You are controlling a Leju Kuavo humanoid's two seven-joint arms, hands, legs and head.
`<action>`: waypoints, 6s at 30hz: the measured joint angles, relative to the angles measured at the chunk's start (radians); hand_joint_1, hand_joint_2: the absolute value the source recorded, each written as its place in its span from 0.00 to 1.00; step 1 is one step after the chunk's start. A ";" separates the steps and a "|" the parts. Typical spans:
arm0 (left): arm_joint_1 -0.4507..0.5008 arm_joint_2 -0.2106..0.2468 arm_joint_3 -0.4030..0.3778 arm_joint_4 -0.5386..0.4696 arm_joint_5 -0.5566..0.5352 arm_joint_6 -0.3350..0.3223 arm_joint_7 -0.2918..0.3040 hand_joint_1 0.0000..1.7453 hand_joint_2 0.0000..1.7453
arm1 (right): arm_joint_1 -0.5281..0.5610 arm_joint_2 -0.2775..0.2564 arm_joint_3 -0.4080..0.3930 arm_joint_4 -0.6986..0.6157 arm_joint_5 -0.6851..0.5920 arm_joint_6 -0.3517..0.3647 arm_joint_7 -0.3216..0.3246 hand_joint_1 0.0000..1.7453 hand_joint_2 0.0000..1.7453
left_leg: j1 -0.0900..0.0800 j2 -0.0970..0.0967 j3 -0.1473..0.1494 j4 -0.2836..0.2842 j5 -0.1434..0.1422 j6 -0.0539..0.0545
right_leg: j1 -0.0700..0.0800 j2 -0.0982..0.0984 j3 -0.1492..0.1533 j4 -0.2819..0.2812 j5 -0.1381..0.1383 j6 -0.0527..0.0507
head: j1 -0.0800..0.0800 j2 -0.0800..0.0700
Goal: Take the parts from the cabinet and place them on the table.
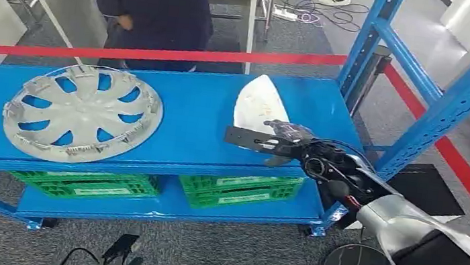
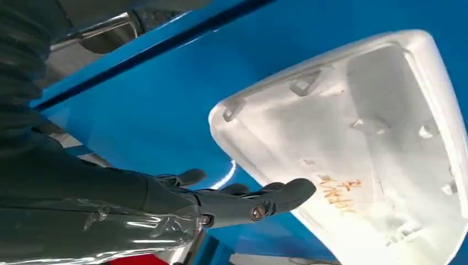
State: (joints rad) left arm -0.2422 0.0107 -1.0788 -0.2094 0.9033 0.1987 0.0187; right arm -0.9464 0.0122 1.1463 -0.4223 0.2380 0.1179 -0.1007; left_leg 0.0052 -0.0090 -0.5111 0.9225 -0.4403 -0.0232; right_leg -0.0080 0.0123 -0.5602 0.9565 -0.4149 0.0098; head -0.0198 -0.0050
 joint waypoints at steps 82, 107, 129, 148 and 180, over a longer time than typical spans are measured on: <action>-0.015 -0.007 -0.011 0.000 0.001 -0.009 0.002 0.00 0.00 | 0.033 0.049 -0.060 0.044 -0.045 0.058 -0.007 0.00 1.00 | 0.000 0.000 0.000 0.000 0.000 0.000 | 0.000 0.001 -0.001 0.000 0.000 0.000 | 0.001 0.000; -0.015 -0.008 -0.011 0.000 0.000 -0.009 0.002 0.00 0.00 | 0.033 0.049 -0.060 0.049 -0.045 0.049 -0.007 1.00 1.00 | 0.000 0.000 0.000 0.000 0.000 0.000 | 0.000 0.001 -0.001 0.000 0.000 0.000 | 0.001 0.000; -0.016 -0.008 -0.011 0.000 0.001 -0.014 0.002 0.00 0.00 | 0.032 0.049 -0.060 0.049 -0.045 0.039 -0.010 1.00 1.00 | 0.000 0.000 0.000 0.000 0.000 0.000 | 0.000 0.000 0.000 0.000 0.000 0.000 | 0.002 0.000; -0.016 -0.009 -0.011 0.000 0.001 -0.015 0.002 0.00 0.00 | 0.032 0.049 -0.060 0.049 -0.045 0.040 -0.016 1.00 1.00 | 0.000 0.000 0.001 0.000 0.000 0.000 | 0.000 0.000 0.000 0.000 0.000 0.000 | 0.002 0.000; -0.015 -0.007 -0.011 0.000 0.012 -0.008 0.001 0.00 0.00 | 0.034 0.023 -0.069 0.058 -0.050 0.021 0.003 1.00 1.00 | 0.000 0.000 0.001 0.000 0.000 0.000 | 0.000 0.000 0.000 0.000 0.000 0.000 | 0.002 0.000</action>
State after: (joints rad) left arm -0.2573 0.0034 -1.0903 -0.2094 0.9155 0.1904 0.0198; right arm -0.9129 0.0355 1.0777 -0.3639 0.1881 0.1392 -0.0980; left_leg 0.0051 -0.0086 -0.5104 0.9228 -0.4403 -0.0232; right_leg -0.0080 0.0128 -0.5604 0.9563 -0.4149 0.0098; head -0.0183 -0.0050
